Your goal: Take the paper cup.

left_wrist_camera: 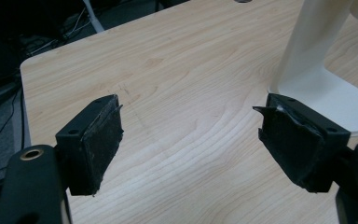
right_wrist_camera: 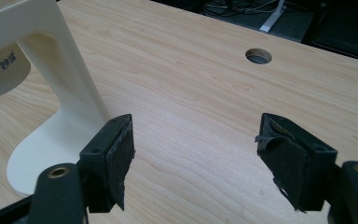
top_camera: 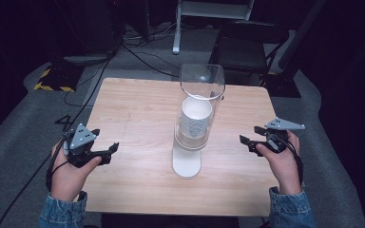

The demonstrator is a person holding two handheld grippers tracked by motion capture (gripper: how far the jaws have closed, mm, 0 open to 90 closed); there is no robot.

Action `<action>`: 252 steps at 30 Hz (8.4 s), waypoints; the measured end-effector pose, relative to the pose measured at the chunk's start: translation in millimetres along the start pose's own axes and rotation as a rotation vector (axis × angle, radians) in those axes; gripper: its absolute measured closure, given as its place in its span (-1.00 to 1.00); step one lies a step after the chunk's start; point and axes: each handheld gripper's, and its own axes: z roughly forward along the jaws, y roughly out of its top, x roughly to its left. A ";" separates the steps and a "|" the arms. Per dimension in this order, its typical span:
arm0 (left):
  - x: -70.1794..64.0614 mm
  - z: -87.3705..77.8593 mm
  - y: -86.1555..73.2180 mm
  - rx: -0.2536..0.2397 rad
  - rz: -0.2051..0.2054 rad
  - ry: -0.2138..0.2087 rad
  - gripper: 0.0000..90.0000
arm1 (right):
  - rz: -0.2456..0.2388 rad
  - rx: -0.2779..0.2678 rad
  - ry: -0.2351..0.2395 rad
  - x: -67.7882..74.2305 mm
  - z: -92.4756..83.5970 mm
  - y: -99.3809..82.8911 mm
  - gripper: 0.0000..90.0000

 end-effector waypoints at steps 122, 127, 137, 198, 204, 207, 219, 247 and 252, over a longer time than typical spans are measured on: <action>-1.1 8.2 -19.1 0.045 -0.070 -0.156 -0.55 | -0.140 -0.292 0.343 123.2 116.4 -20.4 -0.25; -1.3 8.8 -19.0 0.045 -0.069 -0.158 -0.55 | -0.130 -0.290 0.353 123.0 116.9 -21.9 -0.25; -2.0 11.2 -18.2 0.045 -0.066 -0.162 -0.55 | -0.117 -0.279 0.357 124.1 114.3 -24.9 -0.24; -7.8 53.5 1.9 0.066 -0.024 -0.236 -0.56 | -0.090 -0.085 0.178 76.8 88.3 -61.8 -0.25; -6.2 52.2 0.0 0.065 -0.036 -0.229 -0.56 | -0.048 -0.119 0.134 58.4 76.1 -56.3 -0.25; -5.7 51.2 -1.2 0.068 -0.040 -0.228 -0.56 | -0.024 -0.146 0.115 50.9 70.2 -52.3 -0.25; 0.1 42.1 -11.7 0.077 -0.059 -0.195 -0.56 | 0.042 -0.205 0.071 32.3 60.9 -37.9 -0.25; 8.2 13.2 -41.6 0.123 -0.115 -0.118 -0.54 | 0.180 -0.132 -0.219 -42.9 99.5 -41.0 -0.27; 8.0 13.3 -41.5 0.120 -0.110 -0.121 -0.55 | 0.166 -0.060 -0.219 -43.0 108.8 -46.1 -0.27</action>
